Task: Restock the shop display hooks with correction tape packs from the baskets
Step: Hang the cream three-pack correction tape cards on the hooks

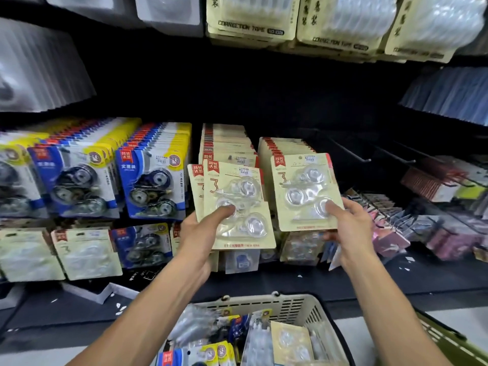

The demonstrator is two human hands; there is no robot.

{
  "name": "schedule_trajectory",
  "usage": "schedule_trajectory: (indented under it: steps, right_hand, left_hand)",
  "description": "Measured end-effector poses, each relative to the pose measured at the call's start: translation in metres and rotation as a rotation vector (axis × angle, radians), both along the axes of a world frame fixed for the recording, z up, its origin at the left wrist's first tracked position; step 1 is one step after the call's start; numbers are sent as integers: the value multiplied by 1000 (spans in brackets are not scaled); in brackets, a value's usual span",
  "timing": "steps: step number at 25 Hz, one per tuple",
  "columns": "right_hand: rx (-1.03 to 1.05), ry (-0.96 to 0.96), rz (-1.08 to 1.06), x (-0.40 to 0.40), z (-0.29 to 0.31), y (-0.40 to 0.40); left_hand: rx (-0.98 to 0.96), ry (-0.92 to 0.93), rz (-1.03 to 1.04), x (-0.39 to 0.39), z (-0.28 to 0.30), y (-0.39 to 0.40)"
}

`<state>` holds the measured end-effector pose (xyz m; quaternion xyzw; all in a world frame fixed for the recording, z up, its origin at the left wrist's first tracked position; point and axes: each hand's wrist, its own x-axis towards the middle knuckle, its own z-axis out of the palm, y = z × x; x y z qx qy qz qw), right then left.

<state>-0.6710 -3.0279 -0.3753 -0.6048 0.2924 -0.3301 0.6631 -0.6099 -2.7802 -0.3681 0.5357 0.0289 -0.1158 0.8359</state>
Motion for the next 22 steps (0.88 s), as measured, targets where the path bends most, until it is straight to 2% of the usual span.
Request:
schedule_trajectory:
  steps: [4,6,9,12,13,15,19,22]
  right_hand:
    - [-90,20,-173,-1,-6,-2]
    - [-137,42,-177,-2,-10,1]
    - [-323,192,-119,-1,-17,4]
    - [-35,116,42,5,-18,4]
    - [-8,138,68,5,-16,5]
    - [-44,180,161,4,-10,10]
    - [-100,135,638,-6,10,43]
    - [-138,115,591,-3,5,52]
  left_hand:
    - [-20,-2,-2,-2,3,-5]
    - [-39,7,5,-3,3,-6]
    - [-49,9,2,-4,2,-6]
    - [-61,1,-10,-4,0,-5]
    - [-68,1,-14,-4,0,-5]
    - [-91,-6,-32,-2,-1,-4]
    - [-111,-60,-62,-5,1,-10]
    - [-125,-84,-61,-7,3,-15]
